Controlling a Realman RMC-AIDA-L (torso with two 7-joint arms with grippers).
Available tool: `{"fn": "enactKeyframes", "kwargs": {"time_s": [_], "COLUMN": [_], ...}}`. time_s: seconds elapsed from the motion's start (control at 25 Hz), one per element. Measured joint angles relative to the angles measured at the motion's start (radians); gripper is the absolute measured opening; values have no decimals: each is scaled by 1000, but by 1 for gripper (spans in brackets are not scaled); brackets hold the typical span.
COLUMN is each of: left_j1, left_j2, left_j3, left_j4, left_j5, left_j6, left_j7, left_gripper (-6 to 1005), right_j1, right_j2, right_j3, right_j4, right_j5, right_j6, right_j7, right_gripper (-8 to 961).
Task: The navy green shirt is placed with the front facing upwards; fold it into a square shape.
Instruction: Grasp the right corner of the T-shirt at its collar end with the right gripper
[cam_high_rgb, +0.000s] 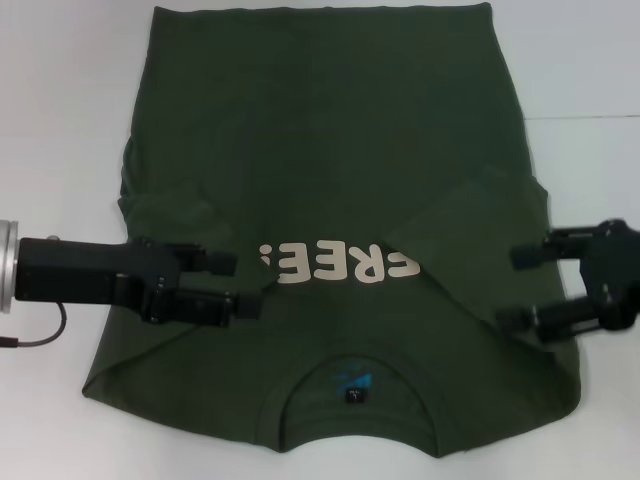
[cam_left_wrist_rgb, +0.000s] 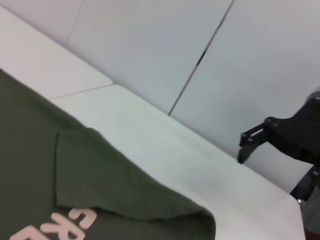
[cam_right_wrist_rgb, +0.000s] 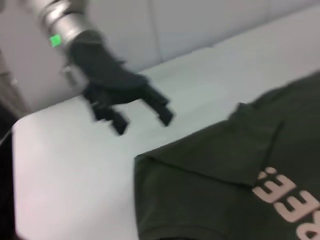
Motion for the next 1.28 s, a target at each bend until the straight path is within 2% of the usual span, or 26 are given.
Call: {"fn": "enactKeyframes", "kwargs": {"time_s": [0.16,0.28,0.44,0.6,0.92,1.28], "left_j1": [4,5,3,0,4,5], "left_j2": [-2,-2,-3,-4,-10,-12], "left_j3": [-1,3,4,5,4,0], "left_j4": [-1,-3,-12,-24,-24,-24], "left_j5": [-16,-19,-20,-21,-22,-22], "left_j6": [3,3,-6,-8,-32,-47], "left_j7": [12,14,17,29,30,39], "left_gripper": [892,892,892,892,891,891], "right_j1": [57,121,197,246,251,245], "right_j2": [-9,-13,-12,-1,5,8], "right_j3": [9,9,0,-59,-260,-387], "right_j4": [-16,-21,-21,-14,18,89], "right_j5": [-98,-264,-482,-662,-747,-756], "right_j6": [19,17,16,40,105,175], "right_j7": [234,371,425,440,515,580], "right_gripper": [942,913,882,880,880,880]}}
